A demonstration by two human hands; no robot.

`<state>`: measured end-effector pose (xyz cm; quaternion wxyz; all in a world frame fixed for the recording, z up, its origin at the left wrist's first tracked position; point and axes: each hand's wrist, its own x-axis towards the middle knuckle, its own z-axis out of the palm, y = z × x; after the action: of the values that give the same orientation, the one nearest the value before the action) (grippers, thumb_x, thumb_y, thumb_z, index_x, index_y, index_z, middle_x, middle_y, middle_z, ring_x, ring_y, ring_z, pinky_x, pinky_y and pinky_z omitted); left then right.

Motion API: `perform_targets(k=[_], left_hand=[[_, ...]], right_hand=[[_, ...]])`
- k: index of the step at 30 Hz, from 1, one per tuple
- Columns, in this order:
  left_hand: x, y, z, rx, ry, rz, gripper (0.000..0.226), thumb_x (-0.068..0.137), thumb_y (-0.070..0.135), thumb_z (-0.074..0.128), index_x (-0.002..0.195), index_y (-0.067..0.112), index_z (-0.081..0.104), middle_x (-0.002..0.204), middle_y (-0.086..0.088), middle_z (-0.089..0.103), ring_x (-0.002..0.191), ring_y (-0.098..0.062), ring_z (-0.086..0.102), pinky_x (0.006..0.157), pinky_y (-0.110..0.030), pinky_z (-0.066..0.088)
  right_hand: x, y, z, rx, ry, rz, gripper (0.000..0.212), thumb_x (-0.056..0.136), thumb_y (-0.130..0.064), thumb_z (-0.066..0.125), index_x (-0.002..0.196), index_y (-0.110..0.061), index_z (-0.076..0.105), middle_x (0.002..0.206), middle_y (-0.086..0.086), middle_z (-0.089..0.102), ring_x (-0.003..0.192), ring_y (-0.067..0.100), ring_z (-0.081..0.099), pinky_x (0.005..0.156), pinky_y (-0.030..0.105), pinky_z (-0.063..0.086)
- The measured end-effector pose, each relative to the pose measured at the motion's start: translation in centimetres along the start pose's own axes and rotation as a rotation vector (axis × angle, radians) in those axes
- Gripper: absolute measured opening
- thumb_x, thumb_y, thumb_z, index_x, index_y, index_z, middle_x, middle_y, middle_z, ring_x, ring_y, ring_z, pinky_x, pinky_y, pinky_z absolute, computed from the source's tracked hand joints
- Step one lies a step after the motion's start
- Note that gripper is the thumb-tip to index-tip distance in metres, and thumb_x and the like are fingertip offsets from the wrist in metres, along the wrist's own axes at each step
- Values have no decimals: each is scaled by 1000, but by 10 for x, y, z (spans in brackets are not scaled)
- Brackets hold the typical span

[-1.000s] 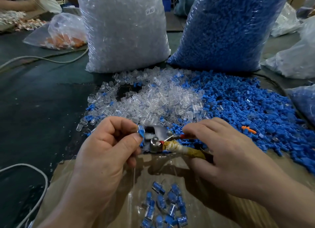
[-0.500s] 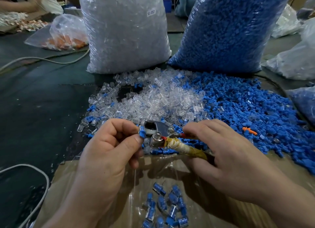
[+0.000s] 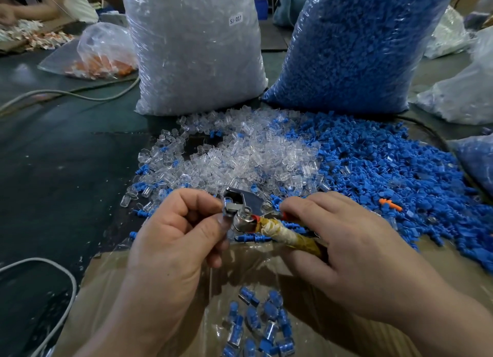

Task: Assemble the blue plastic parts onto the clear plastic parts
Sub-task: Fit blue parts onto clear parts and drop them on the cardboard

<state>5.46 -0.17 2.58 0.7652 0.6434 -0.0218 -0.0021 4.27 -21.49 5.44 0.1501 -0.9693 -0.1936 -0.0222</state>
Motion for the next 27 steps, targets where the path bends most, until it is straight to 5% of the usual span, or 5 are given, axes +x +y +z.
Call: perform_targets(k=[7,15,19,24,27], left_hand=[[-1,1,4,-3,34,9,9,68,26,76,76,29,72,65,-3,65,53,-13,58,42,-21,47],[1,-1,-4,192,81,-58,27,87,2,65,74,25,69,56,-5,60,50,-14,54,45,-23,47],[-3,-1,6,288,-44,-173,31,87,4,64,73,32,68,52,-4,61,43,-12,51,42,-17,44],[-4,0,12,371,1,-158,30,88,11,68,79,39,67,56,-5,66,41,-7,54,44,-13,47],[-6,-4,15,492,13,-77,25,86,23,70,86,48,64,62,4,69,45,-2,58,47,-11,47]], right_hand=[[-1,-5,-3,-12,20,53,48,76,-64,32,111,-41,54,84,-21,49,80,3,44,66,10,29],[2,10,3,-134,57,182,63,76,-76,30,123,-41,50,103,-23,54,96,5,47,80,24,38],[14,20,6,-263,49,266,71,73,-79,34,125,-34,52,110,-9,58,103,18,47,89,37,38],[19,19,9,-229,69,268,67,76,-73,42,129,-33,52,123,-6,54,118,21,40,102,40,26],[14,3,11,-165,234,144,53,86,-65,38,118,-28,60,113,-7,62,107,17,52,95,41,41]])
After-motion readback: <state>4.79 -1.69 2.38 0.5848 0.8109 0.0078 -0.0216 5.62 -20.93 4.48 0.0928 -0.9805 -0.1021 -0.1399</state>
